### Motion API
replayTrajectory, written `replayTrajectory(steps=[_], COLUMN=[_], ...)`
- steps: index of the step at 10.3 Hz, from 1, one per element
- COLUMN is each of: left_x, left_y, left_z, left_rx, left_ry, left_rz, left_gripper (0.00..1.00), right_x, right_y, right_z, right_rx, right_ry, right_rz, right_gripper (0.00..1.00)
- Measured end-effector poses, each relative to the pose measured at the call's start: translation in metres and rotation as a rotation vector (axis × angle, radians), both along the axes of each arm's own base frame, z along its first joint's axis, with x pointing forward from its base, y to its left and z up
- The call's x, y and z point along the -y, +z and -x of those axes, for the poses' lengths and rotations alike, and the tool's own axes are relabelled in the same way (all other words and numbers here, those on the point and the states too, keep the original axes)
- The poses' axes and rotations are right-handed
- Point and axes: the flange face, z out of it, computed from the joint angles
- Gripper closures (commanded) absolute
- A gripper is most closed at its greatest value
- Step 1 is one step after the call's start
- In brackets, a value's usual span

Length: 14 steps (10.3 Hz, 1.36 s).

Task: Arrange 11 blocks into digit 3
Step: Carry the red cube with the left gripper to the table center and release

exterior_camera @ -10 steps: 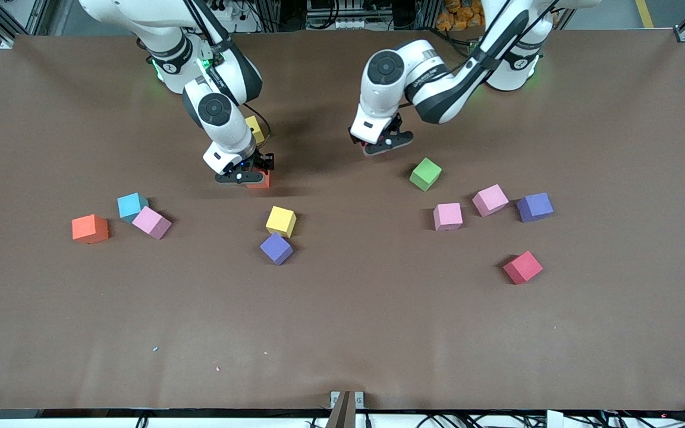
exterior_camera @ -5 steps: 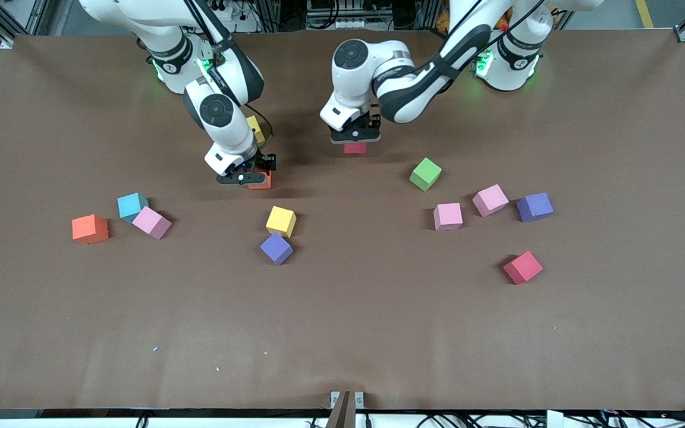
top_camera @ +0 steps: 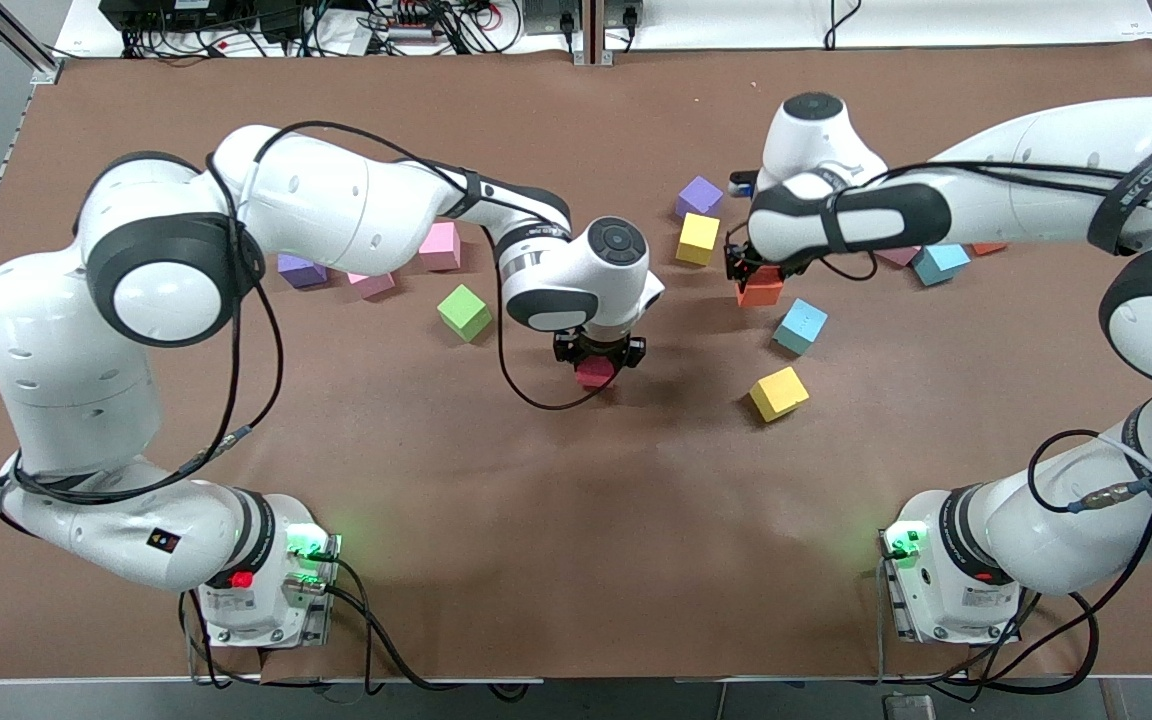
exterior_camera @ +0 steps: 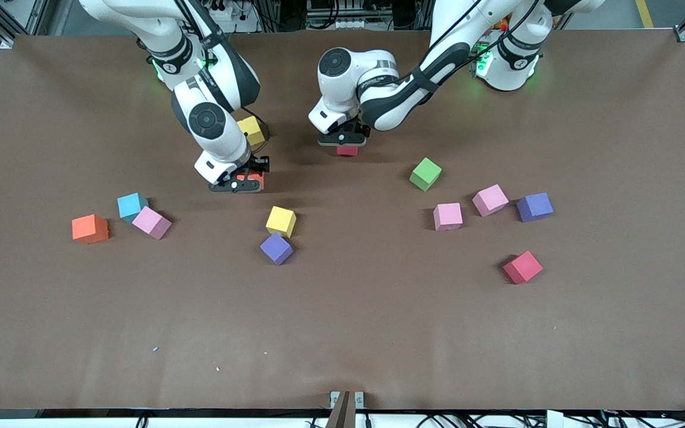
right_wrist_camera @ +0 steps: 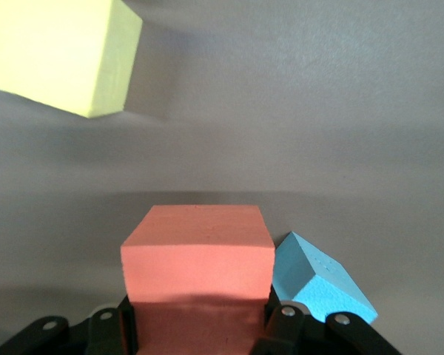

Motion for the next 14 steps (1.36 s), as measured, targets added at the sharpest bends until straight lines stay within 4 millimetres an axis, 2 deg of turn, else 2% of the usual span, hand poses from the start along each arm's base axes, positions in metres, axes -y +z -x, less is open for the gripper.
replayTrajectory(steps=[2,4,6,8,10,11,12,14], left_x=[0.007,0.008,0.006,0.004,0.004,0.003,0.003,0.003], left_y=[-0.004,-0.008,-0.012,-0.014,-0.014,-0.014,-0.014,-0.014], left_z=[0.003,-0.002,-0.009,-0.013,-0.017,-0.018,-0.019,-0.022], left_rx=[-0.013,-0.021,-0.021,-0.020,-0.018,-0.016,-0.016,-0.014], left_ry=[-0.005,0.004,0.016,0.024,0.029,0.032,0.033,0.037], left_rz=[-0.009,-0.009,-0.014,-0.017,-0.018,-0.018,-0.018,-0.016], left_gripper=[1.00,1.00,0.96,0.78,0.65,0.48,0.00,0.00], right_x=[-0.007,-0.008,-0.008,-0.008,-0.009,-0.010,-0.010,-0.013], right_y=[0.017,0.019,0.019,0.019,0.024,0.027,0.032,0.041], right_z=[-0.011,-0.012,-0.011,-0.010,-0.011,-0.011,-0.012,-0.011], right_rx=[-0.011,-0.012,-0.018,-0.029,-0.025,-0.021,-0.013,0.002], right_ry=[0.000,0.018,0.095,0.159,0.342,0.454,0.535,0.668], right_rz=[-0.017,-0.021,-0.034,-0.042,-0.082,-0.106,-0.123,-0.150], right_gripper=[1.00,1.00,1.00,1.00,1.00,1.00,1.00,1.00])
